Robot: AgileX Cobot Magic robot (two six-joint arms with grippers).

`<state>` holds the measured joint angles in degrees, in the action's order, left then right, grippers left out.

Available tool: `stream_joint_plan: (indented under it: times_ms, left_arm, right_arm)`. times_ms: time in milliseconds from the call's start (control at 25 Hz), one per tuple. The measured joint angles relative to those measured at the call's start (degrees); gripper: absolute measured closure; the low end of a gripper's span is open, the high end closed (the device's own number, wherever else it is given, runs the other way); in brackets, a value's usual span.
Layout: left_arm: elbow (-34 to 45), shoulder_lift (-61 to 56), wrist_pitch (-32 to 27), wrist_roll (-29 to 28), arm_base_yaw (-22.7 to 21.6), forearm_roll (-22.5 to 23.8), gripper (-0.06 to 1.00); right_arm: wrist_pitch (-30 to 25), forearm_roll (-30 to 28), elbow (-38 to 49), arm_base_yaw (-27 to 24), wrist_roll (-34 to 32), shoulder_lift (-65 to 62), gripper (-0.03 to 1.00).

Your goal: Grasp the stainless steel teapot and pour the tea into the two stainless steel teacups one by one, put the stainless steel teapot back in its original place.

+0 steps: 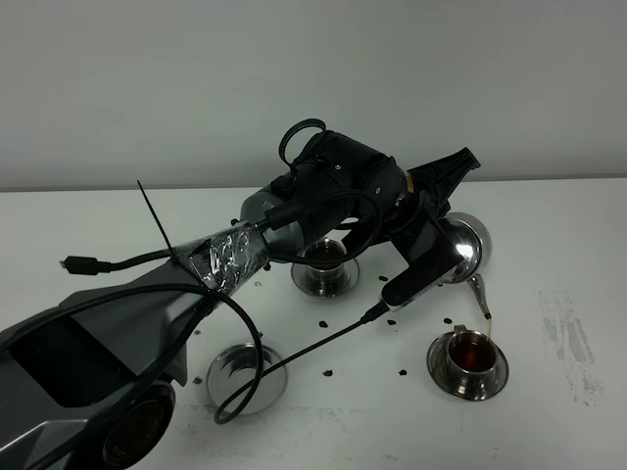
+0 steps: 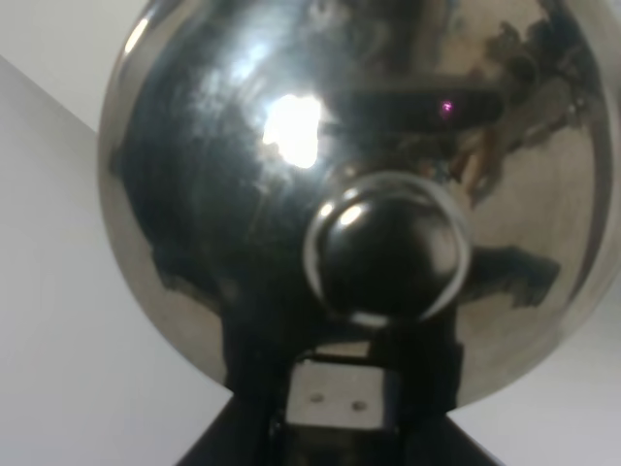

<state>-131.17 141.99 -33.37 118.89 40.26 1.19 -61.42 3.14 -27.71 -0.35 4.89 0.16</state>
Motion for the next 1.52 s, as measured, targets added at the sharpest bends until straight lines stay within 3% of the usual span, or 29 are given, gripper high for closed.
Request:
stream_joint_plan:
  times_ms: [1520]
  left_arm:
    - [0.0,0.0,0.0,-0.1,0.1,0.2,0.68]
  right_arm:
    - [0.0,0.0,0.0,0.0,0.0,0.0,0.41]
